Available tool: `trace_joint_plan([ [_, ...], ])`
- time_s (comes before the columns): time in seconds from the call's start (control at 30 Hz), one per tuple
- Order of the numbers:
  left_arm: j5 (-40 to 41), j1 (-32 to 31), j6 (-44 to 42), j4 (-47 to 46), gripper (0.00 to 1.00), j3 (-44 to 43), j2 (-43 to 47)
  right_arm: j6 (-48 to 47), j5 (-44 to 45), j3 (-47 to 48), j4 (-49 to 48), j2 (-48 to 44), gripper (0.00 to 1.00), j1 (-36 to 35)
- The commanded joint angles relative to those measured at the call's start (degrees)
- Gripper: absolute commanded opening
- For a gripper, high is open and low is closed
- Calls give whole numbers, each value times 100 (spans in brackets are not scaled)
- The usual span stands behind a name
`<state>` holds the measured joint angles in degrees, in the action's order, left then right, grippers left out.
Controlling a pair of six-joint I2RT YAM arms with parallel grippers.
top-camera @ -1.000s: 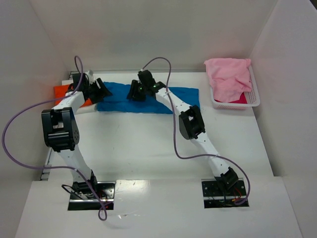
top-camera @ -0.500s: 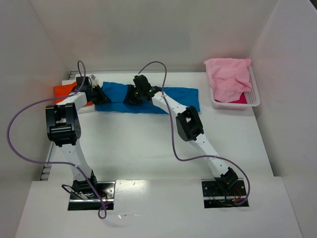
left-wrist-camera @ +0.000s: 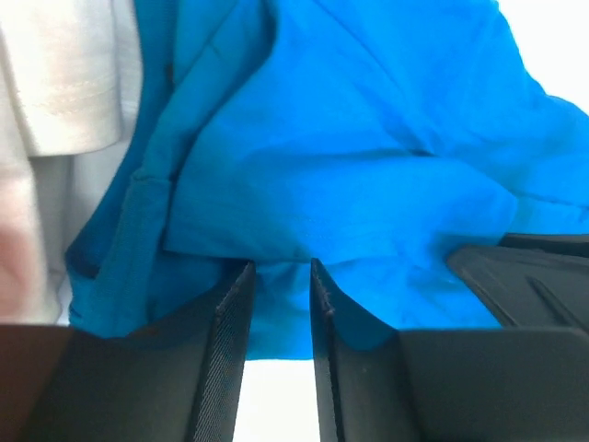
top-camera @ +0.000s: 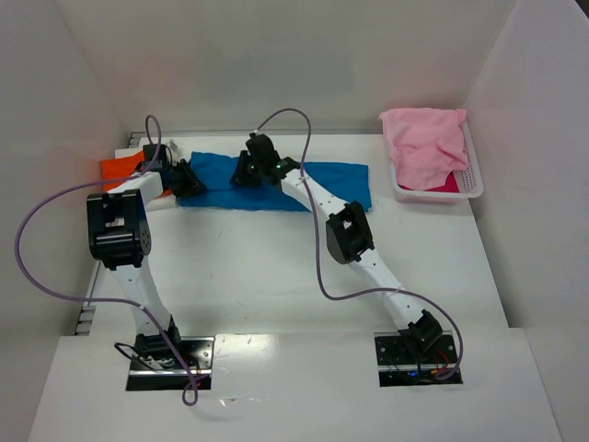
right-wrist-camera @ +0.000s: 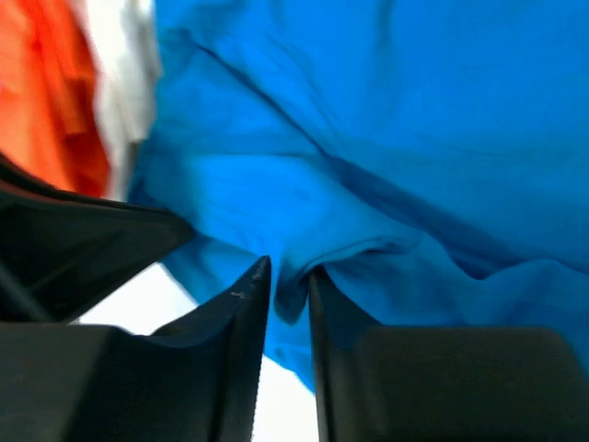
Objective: Fold and stack the t-shirts
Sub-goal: Fold the other side of the tshirt into a rectangle
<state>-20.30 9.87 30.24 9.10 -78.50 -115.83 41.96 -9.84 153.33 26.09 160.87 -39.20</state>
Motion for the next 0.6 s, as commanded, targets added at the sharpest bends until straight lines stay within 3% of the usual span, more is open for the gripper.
trace_joint_plan([
  [0.0,93,-2,-18,-66,45,-236,-115,35,-12,307,89,146,25,26],
  [0.2,-55,-2,-71,-119,69,-128,45,175,-53,461,42,199,16,79],
  [0.43,-176,-2,-18,-394,80,107,175,409,-106,1252,17,527,16,333],
  [0.57,-195,-2,34,-556,81,107,114,523,-192,1844,107,788,18,466],
])
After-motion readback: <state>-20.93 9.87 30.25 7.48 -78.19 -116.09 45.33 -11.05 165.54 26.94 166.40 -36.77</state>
